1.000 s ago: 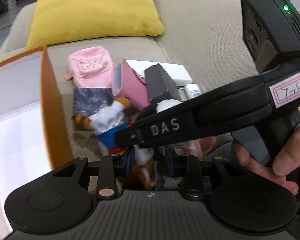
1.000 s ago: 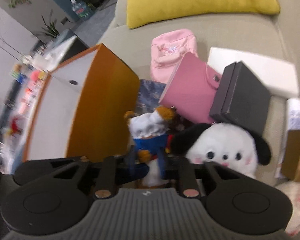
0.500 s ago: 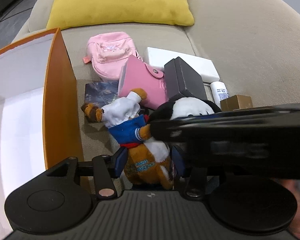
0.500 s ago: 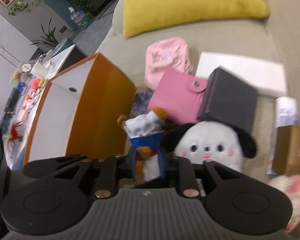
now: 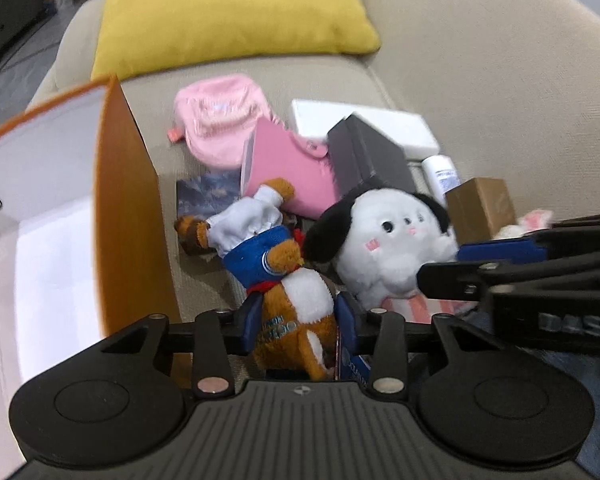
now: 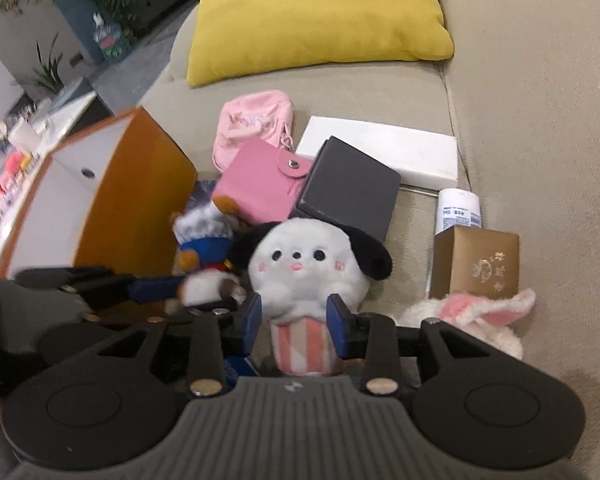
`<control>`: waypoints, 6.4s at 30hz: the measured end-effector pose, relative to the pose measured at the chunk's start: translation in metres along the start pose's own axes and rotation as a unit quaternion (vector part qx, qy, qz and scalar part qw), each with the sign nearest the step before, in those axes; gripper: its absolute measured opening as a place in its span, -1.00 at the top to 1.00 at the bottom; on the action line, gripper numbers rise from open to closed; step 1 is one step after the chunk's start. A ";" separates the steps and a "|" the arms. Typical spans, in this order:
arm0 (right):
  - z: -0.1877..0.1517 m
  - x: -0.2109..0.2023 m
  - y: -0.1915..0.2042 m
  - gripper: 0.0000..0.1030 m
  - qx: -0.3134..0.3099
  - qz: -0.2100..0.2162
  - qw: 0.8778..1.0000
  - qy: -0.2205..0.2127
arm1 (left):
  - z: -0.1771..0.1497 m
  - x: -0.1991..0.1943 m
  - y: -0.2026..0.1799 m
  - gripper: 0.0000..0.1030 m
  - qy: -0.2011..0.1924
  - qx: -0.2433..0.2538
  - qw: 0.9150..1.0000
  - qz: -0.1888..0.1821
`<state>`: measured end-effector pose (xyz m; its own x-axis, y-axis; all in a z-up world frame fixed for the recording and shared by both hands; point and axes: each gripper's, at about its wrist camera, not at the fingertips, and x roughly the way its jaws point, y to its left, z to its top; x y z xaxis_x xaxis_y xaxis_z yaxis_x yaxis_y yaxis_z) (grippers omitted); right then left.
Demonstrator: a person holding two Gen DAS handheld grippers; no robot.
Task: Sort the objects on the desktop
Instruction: 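Lift both held plushes and carry them toward the orange-rimmed box, then lower both plushes into the box and open both grippers, then grasp the crocheted white bunny with the right gripper, then grasp and lift the pink small bag with left while right holds the bunny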
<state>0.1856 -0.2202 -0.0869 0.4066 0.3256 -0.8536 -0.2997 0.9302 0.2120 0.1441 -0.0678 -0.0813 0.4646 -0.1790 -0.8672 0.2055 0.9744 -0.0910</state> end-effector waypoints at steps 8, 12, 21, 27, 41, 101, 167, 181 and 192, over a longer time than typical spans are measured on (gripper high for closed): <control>-0.007 0.007 0.021 -0.02 -0.048 -0.038 0.998 0.021 | -0.002 -0.066 0.012 0.13 -0.074 0.002 0.997 -0.024; -0.003 0.023 0.036 -0.14 -0.072 -0.070 0.994 0.037 | -0.005 -0.092 0.027 0.13 -0.099 -0.009 0.995 -0.021; 0.012 0.066 0.060 -0.33 -0.116 -0.184 0.971 0.098 | -0.016 -0.134 0.071 0.12 -0.138 -0.051 0.989 -0.011; 0.012 0.058 0.049 -0.16 -0.073 -0.179 0.978 0.081 | -0.032 -0.146 0.100 0.12 -0.146 -0.054 0.988 0.001; 0.020 -0.092 0.116 -0.09 0.002 0.085 0.995 -0.053 | -0.065 -0.160 0.165 0.12 -0.129 0.036 0.990 0.036; -0.026 0.104 0.221 -0.13 0.033 0.114 0.972 0.202 | -0.079 -0.065 0.177 0.51 0.137 0.167 0.976 -0.006; -0.002 -0.004 -0.078 -0.02 -0.028 -0.013 0.999 0.042 | 0.076 -0.024 0.028 0.31 -0.010 0.191 0.980 -0.060; 0.057 -0.017 -0.049 0.18 0.002 0.006 0.998 -0.057 | 0.125 0.009 0.046 0.20 -0.023 0.172 0.984 -0.026; 0.102 0.029 -0.070 0.11 0.044 -0.006 0.998 -0.047 | 0.134 0.073 0.016 0.19 0.055 0.425 0.904 0.009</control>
<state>0.3063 -0.2586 -0.0785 0.4902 0.3256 -0.8085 -0.2198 0.9438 0.2469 0.2969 -0.0833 -0.0810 0.3955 -0.1051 -0.9124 0.8077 0.5127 0.2911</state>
